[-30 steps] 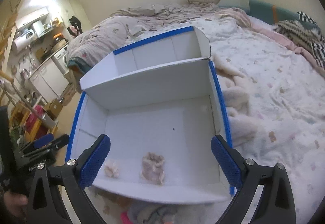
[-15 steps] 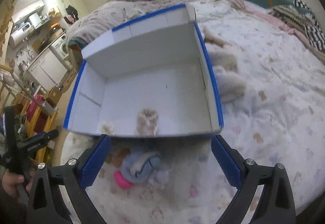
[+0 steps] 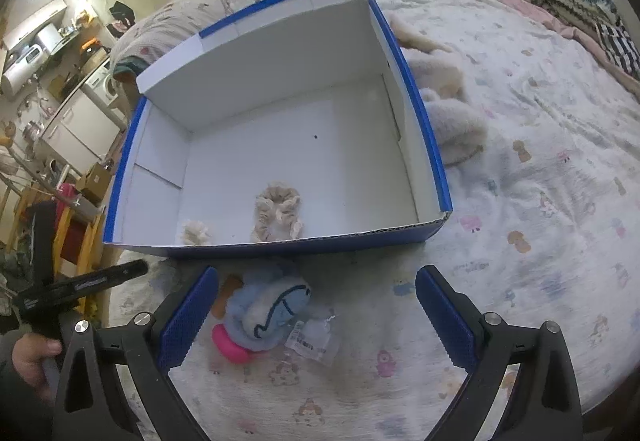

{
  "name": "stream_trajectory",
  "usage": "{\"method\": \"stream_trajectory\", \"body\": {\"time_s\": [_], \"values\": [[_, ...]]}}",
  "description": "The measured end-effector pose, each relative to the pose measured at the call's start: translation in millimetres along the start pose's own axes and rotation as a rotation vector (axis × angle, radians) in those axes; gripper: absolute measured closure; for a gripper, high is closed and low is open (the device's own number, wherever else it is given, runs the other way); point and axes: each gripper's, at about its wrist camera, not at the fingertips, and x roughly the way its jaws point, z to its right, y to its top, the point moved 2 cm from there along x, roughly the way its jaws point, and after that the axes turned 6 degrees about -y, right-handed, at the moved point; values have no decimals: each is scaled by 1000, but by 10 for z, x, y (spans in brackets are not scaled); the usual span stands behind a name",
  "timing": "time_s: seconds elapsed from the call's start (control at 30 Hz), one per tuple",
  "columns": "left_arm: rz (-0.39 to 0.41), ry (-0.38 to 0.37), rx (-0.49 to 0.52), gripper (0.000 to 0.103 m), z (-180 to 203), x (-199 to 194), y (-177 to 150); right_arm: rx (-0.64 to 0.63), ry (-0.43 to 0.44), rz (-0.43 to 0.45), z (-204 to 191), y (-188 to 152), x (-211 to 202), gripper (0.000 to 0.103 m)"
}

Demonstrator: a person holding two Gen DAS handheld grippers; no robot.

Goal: Organize soft objects
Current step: 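Move the left gripper to the white cloth and grasp it, then grasp the pink rubber duck with the right gripper while the left holds the white cloth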

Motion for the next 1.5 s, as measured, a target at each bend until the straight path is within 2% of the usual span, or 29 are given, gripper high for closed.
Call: {"method": "stream_trajectory", "body": {"time_s": [0.2,0.3,0.4,0.47,0.6,0.7,0.77,0.83,0.9,1.03,1.07,1.13,1.3,1.5], "values": [[-69,35,29,36,194,374,82,-11,-18,-19,33,-18,50,0],[-105,64,23,54,211,560,84,-10,-21,-24,65,-28,55,0],[-129,82,4,64,172,681,75,-3,-22,-31,93,-25,68,0],[-123,75,-14,83,141,681,73,-2,-20,-35,98,-22,79,0],[-116,65,-20,83,96,568,43,-14,8,-63,82,-34,124,0],[-98,66,-1,83,77,404,-25,3,94,-112,33,-76,147,0],[-87,64,9,83,65,266,-94,20,164,-151,-18,-118,160,6],[-78,64,16,83,42,117,-161,41,238,-210,-83,-184,200,19],[-58,77,33,83,42,-55,-228,66,298,-270,-150,-274,270,22],[0,89,86,83,170,-370,-295,121,384,-391,-304,-441,454,39],[13,88,98,83,185,-436,-326,137,400,-414,-345,-478,503,40],[35,87,118,83,180,-576,-365,169,402,-446,-404,-533,600,40],[68,109,148,83,215,-651,-449,242,341,-485,-498,-580,830,40],[79,124,137,83,175,-601,-434,236,264,-509,-698,-586,1058,42]]}}
